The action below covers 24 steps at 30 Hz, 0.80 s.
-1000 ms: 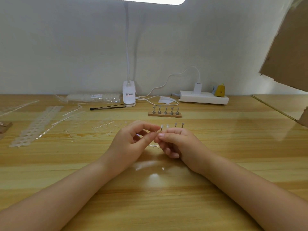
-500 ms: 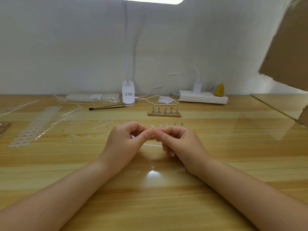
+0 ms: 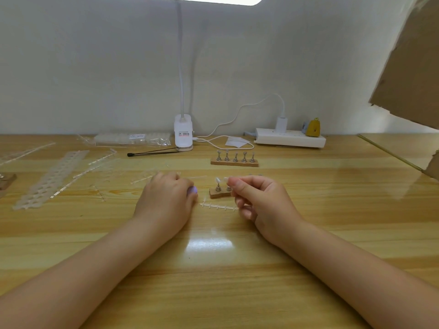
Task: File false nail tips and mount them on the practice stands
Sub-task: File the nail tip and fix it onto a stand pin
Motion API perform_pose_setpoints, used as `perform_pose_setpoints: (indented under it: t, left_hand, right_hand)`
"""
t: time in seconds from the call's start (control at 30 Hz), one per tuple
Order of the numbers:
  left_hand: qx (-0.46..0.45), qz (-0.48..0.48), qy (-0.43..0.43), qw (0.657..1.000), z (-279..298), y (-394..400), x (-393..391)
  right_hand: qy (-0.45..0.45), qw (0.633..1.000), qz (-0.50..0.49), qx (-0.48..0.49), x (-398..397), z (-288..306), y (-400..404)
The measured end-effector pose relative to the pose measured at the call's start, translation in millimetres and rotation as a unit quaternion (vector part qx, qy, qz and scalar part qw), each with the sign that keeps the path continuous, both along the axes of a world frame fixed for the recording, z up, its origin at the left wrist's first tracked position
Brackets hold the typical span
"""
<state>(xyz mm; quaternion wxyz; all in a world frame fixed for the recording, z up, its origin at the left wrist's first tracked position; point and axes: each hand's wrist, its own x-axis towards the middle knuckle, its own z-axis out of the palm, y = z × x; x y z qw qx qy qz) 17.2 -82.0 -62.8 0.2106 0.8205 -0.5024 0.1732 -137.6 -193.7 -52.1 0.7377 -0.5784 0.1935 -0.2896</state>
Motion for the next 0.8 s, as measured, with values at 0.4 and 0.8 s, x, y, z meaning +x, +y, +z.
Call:
perform_pose_setpoints:
  t: [0.4, 0.8]
  left_hand:
    - [-0.179, -0.248, -0.047, 0.951, 9.6, 3.5, -14.2]
    - [-0.195, -0.283, -0.058, 0.937, 10.0, 2.7, -14.3]
  right_hand:
    - [-0.015, 0.996, 0.075, 0.049, 2.5, -0.6, -0.4]
    - [-0.007, 0.994, 0.104, 0.024, 1.4, 1.8, 0.4]
